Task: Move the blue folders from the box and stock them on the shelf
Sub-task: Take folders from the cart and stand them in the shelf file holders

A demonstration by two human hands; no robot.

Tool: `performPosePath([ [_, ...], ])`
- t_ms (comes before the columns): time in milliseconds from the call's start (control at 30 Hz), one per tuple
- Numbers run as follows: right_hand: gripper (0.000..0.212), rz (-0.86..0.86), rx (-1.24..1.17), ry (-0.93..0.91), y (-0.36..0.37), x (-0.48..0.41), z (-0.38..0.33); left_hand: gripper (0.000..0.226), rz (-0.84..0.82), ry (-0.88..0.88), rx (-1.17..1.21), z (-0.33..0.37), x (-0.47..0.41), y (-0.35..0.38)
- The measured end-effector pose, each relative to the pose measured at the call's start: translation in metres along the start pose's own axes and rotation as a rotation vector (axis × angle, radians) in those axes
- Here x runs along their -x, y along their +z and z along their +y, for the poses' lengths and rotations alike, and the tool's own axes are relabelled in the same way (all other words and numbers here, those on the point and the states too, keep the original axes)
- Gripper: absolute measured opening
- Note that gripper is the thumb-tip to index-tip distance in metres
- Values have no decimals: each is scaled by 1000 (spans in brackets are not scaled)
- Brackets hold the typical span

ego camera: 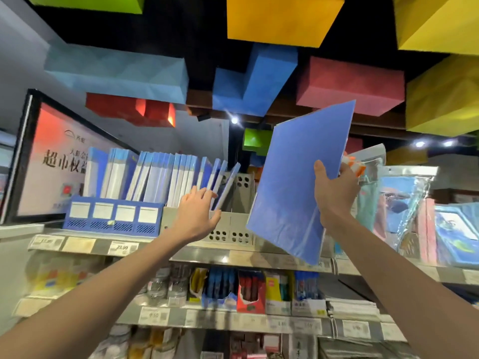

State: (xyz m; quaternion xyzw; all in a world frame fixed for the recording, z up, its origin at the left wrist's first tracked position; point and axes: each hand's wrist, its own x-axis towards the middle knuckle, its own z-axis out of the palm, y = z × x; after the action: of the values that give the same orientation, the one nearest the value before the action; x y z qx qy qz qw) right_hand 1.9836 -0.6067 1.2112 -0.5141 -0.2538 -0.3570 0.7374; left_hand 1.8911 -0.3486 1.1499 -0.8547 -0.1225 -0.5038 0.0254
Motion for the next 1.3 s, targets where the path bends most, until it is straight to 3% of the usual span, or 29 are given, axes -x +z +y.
performPosePath([
  [233,25,35,-6,-31,85,-40,54,54,45,90,-125,-53,-79,75],
  [433,15,9,31,-98,168,-72,96,66,70,201,-256,-93,-146,150],
  [667,19,-21,-65,2,221,-97,114,63,181,387,-405,-141,-191,199],
  [900,19,-51,-8,16,287,-92,138,56,233,331,-313,-183,-187,196],
  [1300,30,-291,214,78,364,-85,176,54,264,302,-83,-196,-182,202],
])
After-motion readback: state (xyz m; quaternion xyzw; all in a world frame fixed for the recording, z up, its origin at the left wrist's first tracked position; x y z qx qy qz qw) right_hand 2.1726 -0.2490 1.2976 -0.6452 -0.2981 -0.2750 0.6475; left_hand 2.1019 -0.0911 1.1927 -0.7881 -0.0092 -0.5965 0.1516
